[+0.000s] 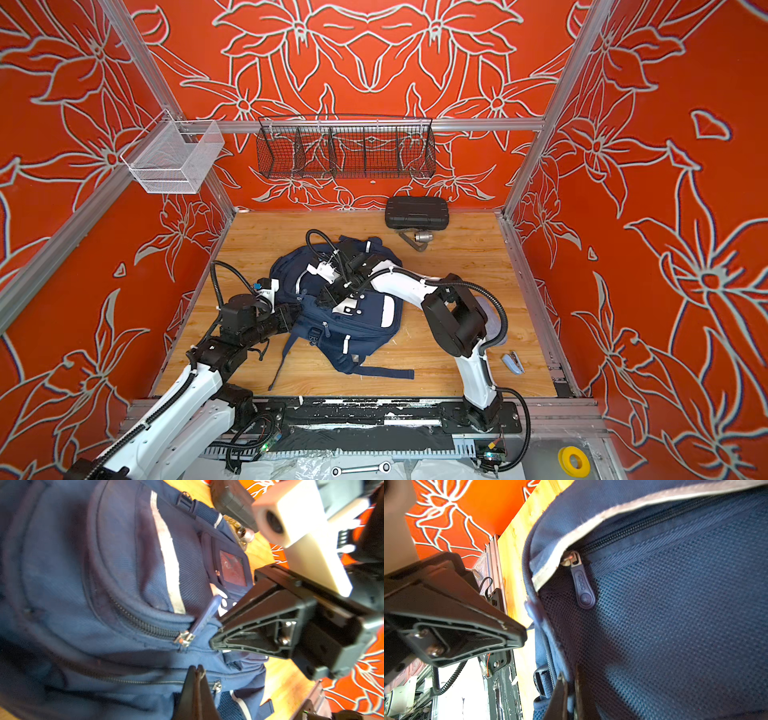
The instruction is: Pack the student bag
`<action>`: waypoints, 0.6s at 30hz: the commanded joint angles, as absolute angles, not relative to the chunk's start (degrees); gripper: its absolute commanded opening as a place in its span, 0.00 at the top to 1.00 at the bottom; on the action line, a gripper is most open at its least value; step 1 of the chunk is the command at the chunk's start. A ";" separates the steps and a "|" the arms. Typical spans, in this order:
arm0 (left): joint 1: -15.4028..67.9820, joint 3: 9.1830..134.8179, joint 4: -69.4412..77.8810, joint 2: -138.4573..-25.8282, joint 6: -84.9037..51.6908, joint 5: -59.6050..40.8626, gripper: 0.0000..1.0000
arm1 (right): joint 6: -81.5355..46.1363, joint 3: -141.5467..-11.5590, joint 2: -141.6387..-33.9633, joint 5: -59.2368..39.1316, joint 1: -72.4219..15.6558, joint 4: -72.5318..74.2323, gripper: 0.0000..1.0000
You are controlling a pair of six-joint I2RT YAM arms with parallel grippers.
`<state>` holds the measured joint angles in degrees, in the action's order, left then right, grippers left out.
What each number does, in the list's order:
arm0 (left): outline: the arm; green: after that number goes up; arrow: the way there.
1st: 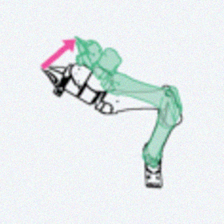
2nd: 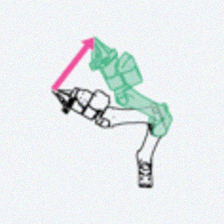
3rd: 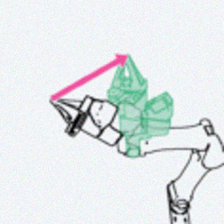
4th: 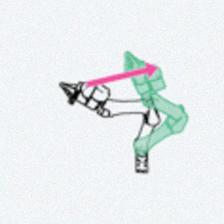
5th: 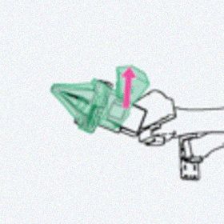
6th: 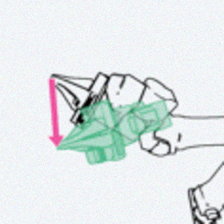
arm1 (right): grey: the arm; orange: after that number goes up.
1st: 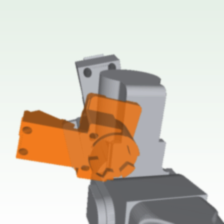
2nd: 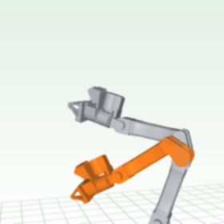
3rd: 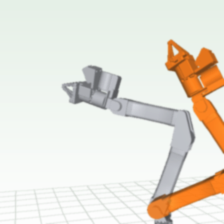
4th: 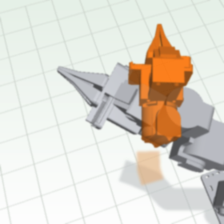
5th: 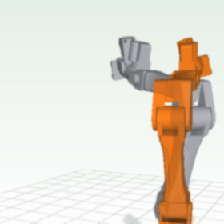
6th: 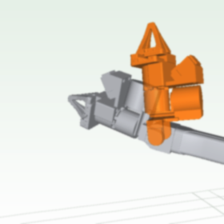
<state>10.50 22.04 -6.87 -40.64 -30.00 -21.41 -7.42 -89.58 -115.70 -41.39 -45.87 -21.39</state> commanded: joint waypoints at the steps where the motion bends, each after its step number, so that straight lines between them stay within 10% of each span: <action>1: 9.60 22.22 -6.94 -39.22 -30.60 -25.02 1.00 | -7.00 -90.19 -112.29 -43.57 -46.24 -21.11 1.00; 18: 9.66 38.09 -29.58 -46.82 -31.24 -17.51 0.50 | -12.15 -91.76 -112.98 -45.98 -45.27 -18.21 1.00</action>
